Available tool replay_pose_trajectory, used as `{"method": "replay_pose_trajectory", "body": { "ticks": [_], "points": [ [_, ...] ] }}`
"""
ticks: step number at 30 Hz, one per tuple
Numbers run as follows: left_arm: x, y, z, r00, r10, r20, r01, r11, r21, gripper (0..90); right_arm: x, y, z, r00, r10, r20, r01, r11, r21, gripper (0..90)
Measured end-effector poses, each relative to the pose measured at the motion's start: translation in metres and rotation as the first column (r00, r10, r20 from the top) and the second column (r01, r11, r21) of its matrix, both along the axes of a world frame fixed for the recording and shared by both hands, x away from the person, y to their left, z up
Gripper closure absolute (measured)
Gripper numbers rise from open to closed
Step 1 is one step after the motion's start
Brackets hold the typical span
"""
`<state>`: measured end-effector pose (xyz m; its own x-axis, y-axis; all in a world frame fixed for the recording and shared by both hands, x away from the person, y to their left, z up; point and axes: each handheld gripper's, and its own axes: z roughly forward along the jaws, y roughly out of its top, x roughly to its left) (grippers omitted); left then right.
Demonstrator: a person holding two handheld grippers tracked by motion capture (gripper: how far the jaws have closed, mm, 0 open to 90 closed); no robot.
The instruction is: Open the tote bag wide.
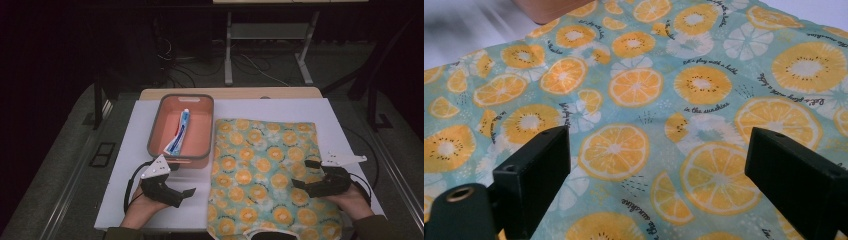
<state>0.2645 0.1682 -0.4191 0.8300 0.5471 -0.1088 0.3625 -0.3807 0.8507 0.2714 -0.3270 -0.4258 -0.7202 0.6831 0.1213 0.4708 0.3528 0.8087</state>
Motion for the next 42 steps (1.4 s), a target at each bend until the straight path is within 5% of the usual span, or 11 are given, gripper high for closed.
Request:
{"method": "replay_pose_trajectory", "body": {
  "ticks": [9,22,36,42],
  "points": [
    [-0.003,-0.012,-0.002,0.9993,-0.027,-0.024,0.027,0.9995,0.018,2.6,0.0,-0.001,0.0,1.0,-0.005,0.001,0.005,1.0,-0.009,10.7],
    [0.003,-0.056,-0.017,0.9895,-0.114,-0.089,0.119,0.9913,0.055,15.7,0.002,-0.001,-0.002,0.9999,-0.012,0.005,0.012,1.0,-0.02,10.7],
    [0.005,-0.072,-0.03,0.9709,-0.17,-0.169,0.196,0.9688,0.152,54.8,0.001,0.0,-0.002,0.9999,-0.01,0.009,0.011,0.999,-0.033,10.7],
    [0.006,-0.073,-0.029,0.9758,-0.16,-0.149,0.187,0.9645,0.187,82.8,0.001,0.0,-0.002,0.9999,-0.012,0.01,0.012,0.999,-0.035,10.7]
  ]
}}
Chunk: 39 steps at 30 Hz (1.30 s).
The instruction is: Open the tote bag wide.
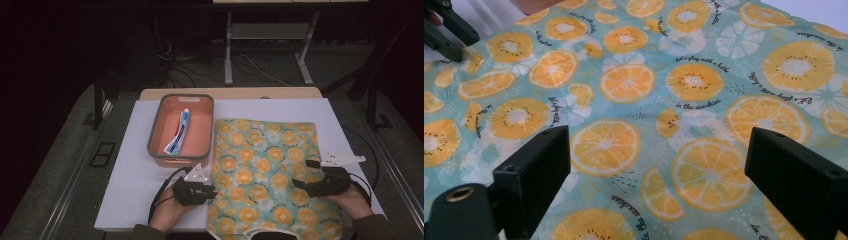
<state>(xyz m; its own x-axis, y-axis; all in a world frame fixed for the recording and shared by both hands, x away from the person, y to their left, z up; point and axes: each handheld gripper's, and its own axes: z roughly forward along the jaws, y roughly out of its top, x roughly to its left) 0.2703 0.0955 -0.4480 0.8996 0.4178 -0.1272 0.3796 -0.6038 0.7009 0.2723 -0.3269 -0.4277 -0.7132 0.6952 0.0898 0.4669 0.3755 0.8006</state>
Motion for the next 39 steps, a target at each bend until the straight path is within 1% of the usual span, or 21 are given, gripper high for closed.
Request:
{"method": "replay_pose_trajectory", "body": {
  "ticks": [1,4,7,9,12,14,15,17,18,19,20,21,22,23,24,26,28,31,34,37,39],
  "points": [
    [0.001,0.0,0.0,0.9999,0.006,-0.01,-0.006,1.0,-0.002,89.0,0.0,0.0,0.0,1.0,0.0,0.0,0.0,1.0,-0.001,10.8],
    [0.002,-0.003,0.001,0.9999,0.0,-0.011,0.0,1.0,0.009,89.6,0.0,0.0,0.0,1.0,-0.001,0.0,0.001,1.0,0.0,10.7],
    [0.002,-0.006,0.003,0.9997,0.01,0.023,-0.011,0.9997,0.022,89.8,0.0,0.0,0.0,1.0,0.0,0.001,0.0,1.0,0.0,10.7],
    [0.005,-0.009,0.006,0.9983,0.022,0.055,-0.023,0.9994,0.025,89.8,0.0,0.0,0.0,1.0,0.0,0.002,0.0,1.0,0.0,10.7],
    [0.011,-0.016,0.007,0.9938,0.06,0.094,-0.063,0.9973,0.038,89.9,0.0,0.0,0.0,1.0,0.0,0.001,0.0,1.0,-0.001,10.8],
    [0.016,-0.019,0.006,0.9907,0.084,0.107,-0.089,0.995,0.045,89.9,0.0,0.0,0.0,1.0,-0.001,0.002,0.001,1.0,-0.001,10.8],
    [0.018,-0.02,0.006,0.9898,0.084,0.115,-0.09,0.9947,0.048,89.8,0.0,0.0,0.0,1.0,-0.002,0.002,0.002,1.0,0.0,10.7],
    [0.02,-0.021,0.005,0.989,0.096,0.112,-0.101,0.994,0.042,89.8,0.0,-0.001,0.0,1.0,-0.002,0.001,0.002,1.0,0.001,10.7],
    [0.02,-0.02,0.005,0.9886,0.1,0.112,-0.105,0.9938,0.037,89.6,0.0,-0.001,0.0,1.0,-0.002,0.001,0.002,1.0,0.001,10.8],
    [0.019,-0.02,0.006,0.9883,0.098,0.117,-0.103,0.994,0.037,85.5,0.0,-0.001,0.0,1.0,0.0,0.003,0.0,1.0,0.001,10.7],
    [0.018,-0.019,0.007,0.9857,0.113,0.125,-0.118,0.9926,0.03,80.1,0.0,-0.001,0.0,1.0,0.0,0.003,0.0,1.0,0.001,10.8],
    [0.017,-0.016,0.009,0.9862,0.121,0.113,-0.123,0.9924,0.007,76.9,0.0,-0.001,0.0,1.0,0.0,0.003,0.0,1.0,0.002,10.7],
    [0.015,-0.014,0.011,0.9857,0.133,0.104,-0.132,0.9912,-0.016,76.9,0.0,-0.001,0.0,1.0,0.0,0.003,0.0,1.0,0.002,10.7],
    [0.012,-0.012,0.014,0.9834,0.145,0.11,-0.142,0.9893,-0.031,67.7,0.0,-0.001,0.0,1.0,0.0,0.005,0.0,1.0,0.003,10.7],
    [0.009,-0.009,0.016,0.9845,0.147,0.096,-0.143,0.9886,-0.047,67.7,0.0,-0.001,0.0,1.0,0.0,0.005,0.0,1.0,0.003,10.7],
    [0.002,-0.002,0.018,0.9858,0.152,0.071,-0.147,0.987,-0.064,60.1,-0.001,-0.001,0.0,1.0,0.002,0.006,-0.002,1.0,0.003,10.7],
    [-0.006,0.003,0.02,0.9867,0.15,0.063,-0.146,0.9873,-0.062,54.2,-0.001,-0.001,0.0,1.0,0.002,0.005,-0.002,1.0,0.003,10.7],
    [-0.015,0.009,0.02,0.987,0.16,0.017,-0.158,0.9837,-0.087,47.9,0.0,-0.001,0.0,1.0,0.001,0.003,-0.001,1.0,0.002,10.8],
    [-0.022,0.008,0.015,0.9898,0.14,-0.026,-0.142,0.9868,-0.077,43.3,-0.001,-0.001,0.0,1.0,0.003,0.003,-0.003,1.0,-0.002,10.7],
    [-0.024,0.002,0.008,0.9925,0.11,-0.055,-0.112,0.9932,-0.032,43.1,-0.001,0.0,0.0,1.0,0.004,0.003,-0.004,1.0,-0.003,10.8],
    [-0.023,-0.002,0.003,0.9933,0.091,-0.07,-0.092,0.9957,-0.004,44.2,-0.001,0.0,0.0,1.0,0.004,0.004,-0.004,1.0,-0.003,10.7]
  ]
}}
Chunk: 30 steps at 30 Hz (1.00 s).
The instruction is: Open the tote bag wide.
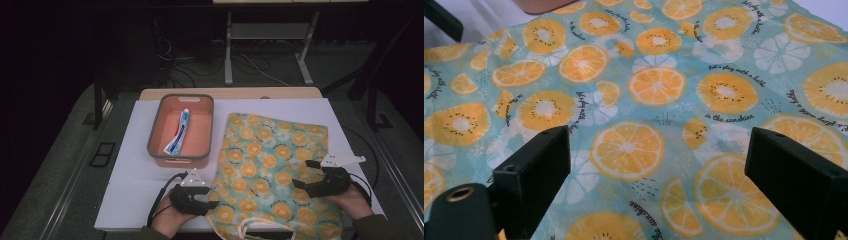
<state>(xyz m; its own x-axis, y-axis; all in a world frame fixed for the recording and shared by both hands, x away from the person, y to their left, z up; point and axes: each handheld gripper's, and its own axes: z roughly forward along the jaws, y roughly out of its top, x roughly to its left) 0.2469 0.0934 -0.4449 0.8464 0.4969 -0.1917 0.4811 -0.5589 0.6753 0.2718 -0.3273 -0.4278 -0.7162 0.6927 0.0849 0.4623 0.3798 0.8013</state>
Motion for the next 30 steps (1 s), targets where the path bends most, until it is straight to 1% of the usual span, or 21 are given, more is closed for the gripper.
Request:
{"method": "replay_pose_trajectory", "body": {
  "ticks": [1,2,3,4,6,7,8,9,10,12,13,14,16,17,19,22,24,25,26,27,30],
  "points": [
    [-0.001,-0.001,-0.001,0.9998,-0.004,0.017,0.004,1.0,0.005,48.5,0.0,0.0,0.0,1.0,-0.001,-0.001,0.001,1.0,0.001,10.8],
    [-0.001,-0.001,0.0,0.9997,-0.002,0.025,0.001,0.9999,0.017,51.9,0.0,0.0,0.0,1.0,-0.001,0.0,0.001,1.0,0.002,10.8],
    [-0.001,-0.001,0.0,0.9992,-0.006,0.039,0.005,0.9996,0.026,51.9,0.0,0.0,0.0,1.0,-0.001,0.0,0.001,1.0,0.002,10.8],
    [-0.002,-0.002,0.0,0.9985,-0.007,0.054,0.005,0.9993,0.037,63.0,0.0,0.0,0.0,1.0,-0.002,-0.002,0.002,1.0,0.004,10.7],
    [-0.003,-0.003,0.0,0.9968,-0.028,0.075,0.024,0.998,0.059,77.8,0.0,0.0,0.0,1.0,-0.002,-0.002,0.002,1.0,0.006,10.8],
    [-0.002,-0.004,0.001,0.9962,-0.045,0.074,0.04,0.9973,0.061,87.3,0.0,0.0,-0.001,1.0,-0.003,-0.003,0.003,1.0,0.007,10.7],
    [-0.001,-0.005,0.0,0.9965,-0.054,0.064,0.051,0.9972,0.055,87.3,0.0,0.0,-0.001,1.0,-0.003,-0.003,0.003,1.0,0.007,10.7],
    [0.0,-0.006,0.001,0.9961,-0.062,0.062,0.059,0.9965,0.06,89.7,0.0,0.0,0.0,1.0,-0.003,-0.002,0.003,1.0,0.006,10.8],
    [0.002,-0.007,0.002,0.9959,-0.058,0.069,0.054,0.9964,0.066,89.7,0.0,0.0,0.0,1.0,-0.003,-0.002,0.003,1.0,0.006,10.8],
    [0.007,-0.01,0.004,0.9935,-0.045,0.105,0.037,0.9963,0.078,89.9,0.0,0.0,0.0,1.0,-0.004,-0.001,0.004,1.0,0.006,10.8],
    [0.01,-0.012,0.005,0.9919,-0.032,0.123,0.022,0.9968,0.077,89.9,0.0,0.0,0.0,1.0,-0.004,-0.001,0.004,1.0,0.006,10.8],
    [0.015,-0.013,0.007,0.989,-0.014,0.147,0.003,0.9972,0.075,89.9,0.0,0.0,0.0,1.0,-0.004,-0.002,0.004,1.0,0.006,10.8],
    [0.025,-0.016,0.009,0.9803,0.022,0.196,-0.038,0.9961,0.079,89.9,0.001,0.0,-0.001,1.0,-0.003,-0.001,0.003,1.0,0.002,10.7],
    [0.03,-0.017,0.01,0.9765,0.044,0.211,-0.061,0.9954,0.075,89.9,0.001,0.0,-0.001,1.0,-0.003,-0.001,0.003,1.0,0.0,10.8],
    [0.038,-0.021,0.008,0.9696,0.062,0.237,-0.085,0.9924,0.088,89.9,0.001,0.0,-0.001,1.0,-0.004,-0.002,0.004,1.0,0.0,10.7],
    [0.043,-0.026,0.005,0.97,0.072,0.232,-0.094,0.9916,0.088,89.1,0.001,0.0,-0.001,1.0,-0.002,-0.002,0.002,1.0,0.001,10.7],
    [0.041,-0.024,0.006,0.9667,0.08,0.243,-0.101,0.992,0.076,87.6,0.001,0.0,-0.001,1.0,-0.003,-0.002,0.003,1.0,0.002,10.7],
    [0.04,-0.023,0.007,0.9654,0.093,0.244,-0.111,0.9917,0.064,79.8,0.001,-0.001,-0.001,1.0,-0.003,-0.002,0.003,1.0,0.002,10.7],
    [0.039,-0.02,0.009,0.9658,0.104,0.238,-0.12,0.9915,0.051,72.3,0.001,-0.001,-0.001,1.0,-0.003,-0.002,0.003,1.0,0.003,10.7],
    [0.038,-0.017,0.012,0.967,0.113,0.228,-0.122,0.9923,0.025,67.0,0.001,-0.001,-0.001,1.0,-0.003,-0.002,0.003,1.0,0.003,10.7],
    [0.028,-0.006,0.018,0.9759,0.12,0.183,-0.115,0.9927,-0.036,54.7,0.0,-0.001,0.0,1.0,0.001,0.001,-0.001,1.0,0.002,10.8]
  ]
}}
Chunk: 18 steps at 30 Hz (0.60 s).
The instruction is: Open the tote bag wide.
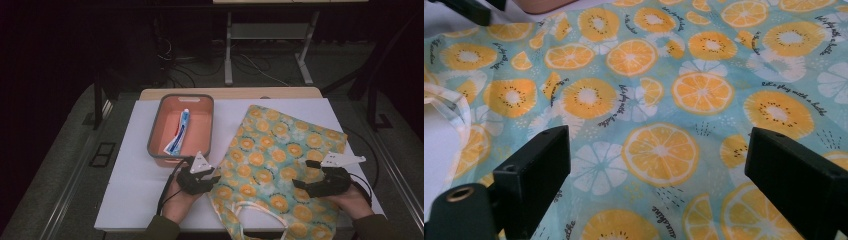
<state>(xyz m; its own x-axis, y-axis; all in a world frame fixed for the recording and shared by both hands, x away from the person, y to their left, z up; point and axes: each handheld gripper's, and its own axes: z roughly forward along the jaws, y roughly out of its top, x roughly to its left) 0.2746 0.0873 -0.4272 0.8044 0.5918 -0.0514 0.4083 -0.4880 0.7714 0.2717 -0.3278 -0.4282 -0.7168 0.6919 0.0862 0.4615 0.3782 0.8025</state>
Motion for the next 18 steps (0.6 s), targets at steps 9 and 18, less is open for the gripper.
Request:
{"method": "replay_pose_trajectory", "body": {
  "ticks": [9,18],
  "points": [
    [-0.017,0.005,-0.013,0.995,-0.01,-0.099,0.012,0.9997,0.021,35.8,0.0,0.002,0.0,1.0,0.006,-0.002,-0.006,1.0,-0.008,10.8],
    [-0.013,-0.006,-0.017,0.9942,-0.083,-0.068,0.091,0.9886,0.12,87.4,0.001,0.002,-0.001,1.0,0.005,-0.003,-0.005,1.0,-0.01,10.8]
  ]
}}
